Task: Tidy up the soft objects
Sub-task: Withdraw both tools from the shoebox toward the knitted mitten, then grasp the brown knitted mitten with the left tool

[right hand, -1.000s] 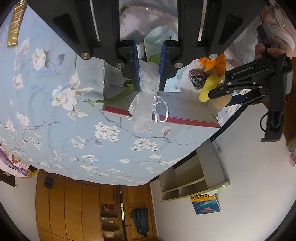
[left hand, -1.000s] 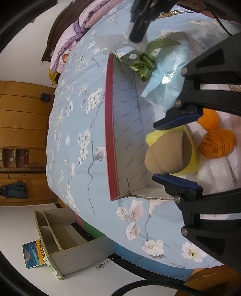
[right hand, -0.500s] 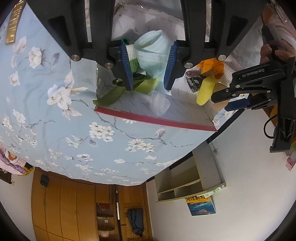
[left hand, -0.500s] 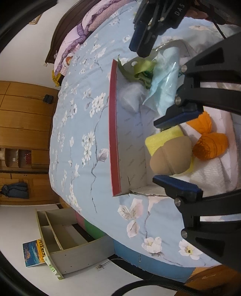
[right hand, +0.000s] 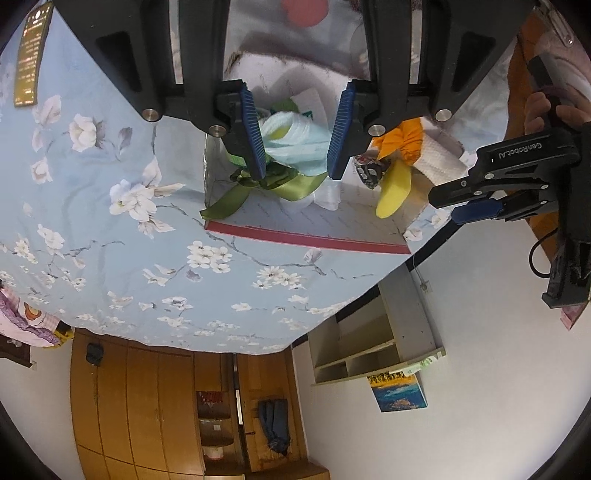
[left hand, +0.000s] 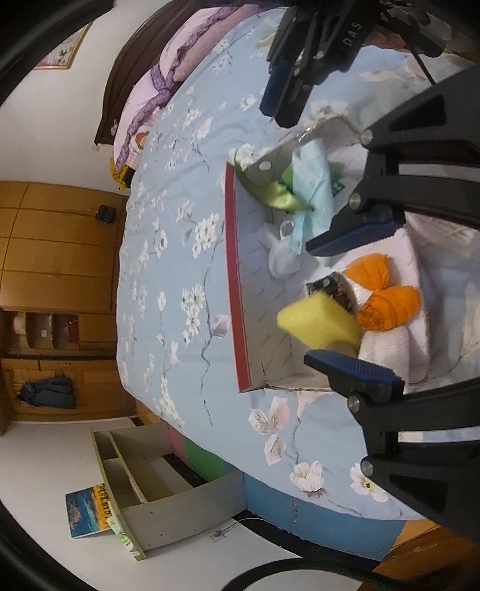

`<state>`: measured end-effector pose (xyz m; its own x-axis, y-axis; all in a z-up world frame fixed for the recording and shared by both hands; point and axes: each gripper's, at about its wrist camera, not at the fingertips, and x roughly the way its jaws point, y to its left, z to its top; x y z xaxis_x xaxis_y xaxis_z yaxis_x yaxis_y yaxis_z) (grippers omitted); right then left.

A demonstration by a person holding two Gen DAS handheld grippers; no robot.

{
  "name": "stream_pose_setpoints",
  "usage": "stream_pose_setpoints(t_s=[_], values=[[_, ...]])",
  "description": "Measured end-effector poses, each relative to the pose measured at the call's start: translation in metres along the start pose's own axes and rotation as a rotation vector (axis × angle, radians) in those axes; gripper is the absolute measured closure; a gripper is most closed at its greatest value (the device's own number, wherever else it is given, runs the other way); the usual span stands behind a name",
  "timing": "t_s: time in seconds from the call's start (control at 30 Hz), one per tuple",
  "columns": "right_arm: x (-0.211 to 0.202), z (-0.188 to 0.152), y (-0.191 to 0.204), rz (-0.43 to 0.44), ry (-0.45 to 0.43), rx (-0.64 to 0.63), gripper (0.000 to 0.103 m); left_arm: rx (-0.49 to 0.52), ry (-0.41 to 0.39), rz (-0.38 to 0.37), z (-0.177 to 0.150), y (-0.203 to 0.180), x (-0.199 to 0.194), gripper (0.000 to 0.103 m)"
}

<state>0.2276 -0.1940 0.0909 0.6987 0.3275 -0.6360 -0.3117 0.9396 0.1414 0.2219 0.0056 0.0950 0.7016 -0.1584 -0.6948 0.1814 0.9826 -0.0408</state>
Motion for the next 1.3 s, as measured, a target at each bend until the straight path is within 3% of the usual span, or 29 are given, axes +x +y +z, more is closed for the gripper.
stream_pose_setpoints(t_s=[0.77,1.3], values=[[-0.055,-0.059,0.000,-0.004,0.016,0.038,0.067,0.004,0.032,-0.104,-0.079,-0.042,-0.067,0.048],[-0.072,-0.091,0.005,-0.003,0.035,0.041,0.067,0.025,0.105,-0.168,-0.128,-0.070,-0.074,0.048]])
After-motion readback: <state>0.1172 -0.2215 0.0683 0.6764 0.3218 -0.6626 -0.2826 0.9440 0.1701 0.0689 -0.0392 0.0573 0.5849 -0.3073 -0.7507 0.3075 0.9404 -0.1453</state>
